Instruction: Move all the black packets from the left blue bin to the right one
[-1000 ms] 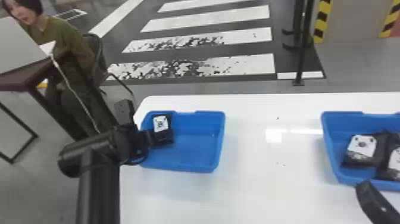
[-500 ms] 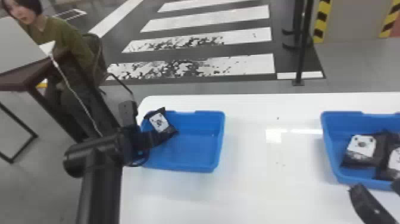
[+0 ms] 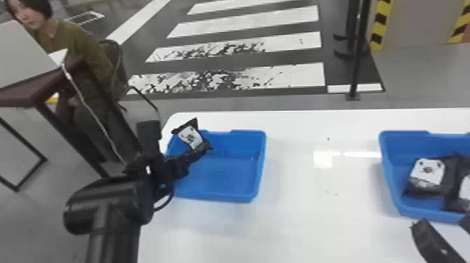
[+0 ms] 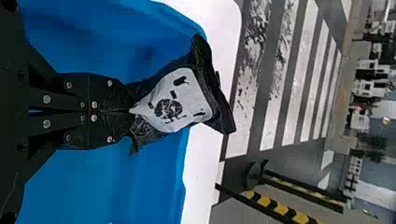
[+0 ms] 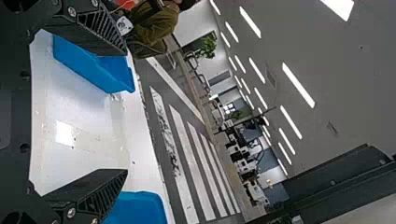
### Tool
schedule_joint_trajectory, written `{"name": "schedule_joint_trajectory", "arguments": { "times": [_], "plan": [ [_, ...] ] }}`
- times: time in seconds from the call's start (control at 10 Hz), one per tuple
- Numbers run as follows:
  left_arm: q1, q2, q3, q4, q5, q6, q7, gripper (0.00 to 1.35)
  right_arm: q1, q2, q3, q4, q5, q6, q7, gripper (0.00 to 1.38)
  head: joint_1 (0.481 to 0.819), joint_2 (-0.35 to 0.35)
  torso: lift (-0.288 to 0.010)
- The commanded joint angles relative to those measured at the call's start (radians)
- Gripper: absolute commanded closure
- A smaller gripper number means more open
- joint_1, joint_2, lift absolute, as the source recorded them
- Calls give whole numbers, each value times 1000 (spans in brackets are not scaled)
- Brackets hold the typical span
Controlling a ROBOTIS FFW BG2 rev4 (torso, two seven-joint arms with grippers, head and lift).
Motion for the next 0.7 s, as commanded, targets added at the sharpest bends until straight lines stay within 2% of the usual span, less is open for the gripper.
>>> {"name": "schedule_joint_trajectory", "arguments": {
  "times": [0.0,0.1,0.2,0.4,0.6],
  "plan": [
    [111,-5,-36,-188,43,-4,-20,1211,-12,-3,2,-1,-1,3,1,131,695,282,-140],
    [157,13,-92,-271,101,3,-43,1211,-42,-6,4,1,-1,27,20,130,695,260,-140],
    [187,21,-134,-315,149,11,-66,1211,-88,-12,10,16,3,42,51,130,695,214,-140],
    [243,23,-220,-394,221,16,-76,1211,-201,-41,68,70,11,42,71,130,695,142,-140],
    [256,27,-313,-413,283,16,-79,1211,-297,-52,103,131,9,62,90,130,695,76,-140]
  ]
}}
